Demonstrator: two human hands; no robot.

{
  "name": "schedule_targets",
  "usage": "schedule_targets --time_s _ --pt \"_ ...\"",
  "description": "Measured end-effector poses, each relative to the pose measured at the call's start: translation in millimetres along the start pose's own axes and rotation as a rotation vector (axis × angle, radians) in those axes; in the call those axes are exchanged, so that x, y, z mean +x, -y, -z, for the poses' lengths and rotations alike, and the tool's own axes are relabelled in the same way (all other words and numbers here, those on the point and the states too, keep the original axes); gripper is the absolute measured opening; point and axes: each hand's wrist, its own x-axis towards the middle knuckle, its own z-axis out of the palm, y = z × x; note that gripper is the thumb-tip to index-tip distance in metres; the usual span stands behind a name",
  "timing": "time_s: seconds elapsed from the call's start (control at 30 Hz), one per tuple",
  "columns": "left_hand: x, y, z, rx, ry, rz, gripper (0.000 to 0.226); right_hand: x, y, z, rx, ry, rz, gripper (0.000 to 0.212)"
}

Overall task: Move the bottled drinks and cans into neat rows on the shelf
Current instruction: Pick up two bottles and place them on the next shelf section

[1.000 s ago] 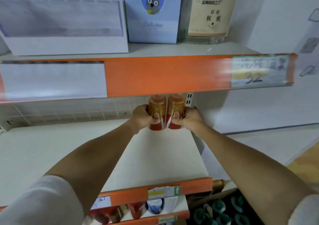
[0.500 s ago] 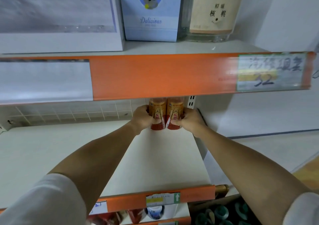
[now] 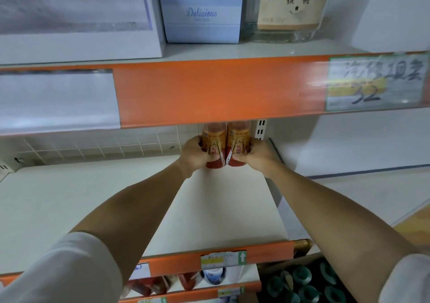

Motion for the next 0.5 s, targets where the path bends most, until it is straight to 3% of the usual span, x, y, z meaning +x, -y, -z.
schedule_targets --time_s 0.33,0.5 --pt "-10.8 -7.3 1.3 0.037 0.052 0.014 0.071 -1.9 1.8 -3.0 -0.051 -0.007 -0.026 0.046" --pt "-29.1 -21.4 9.6 0.142 0.165 -0.012 0.049 -15.2 12.5 3.5 -0.184 0.013 -0.02 0.041"
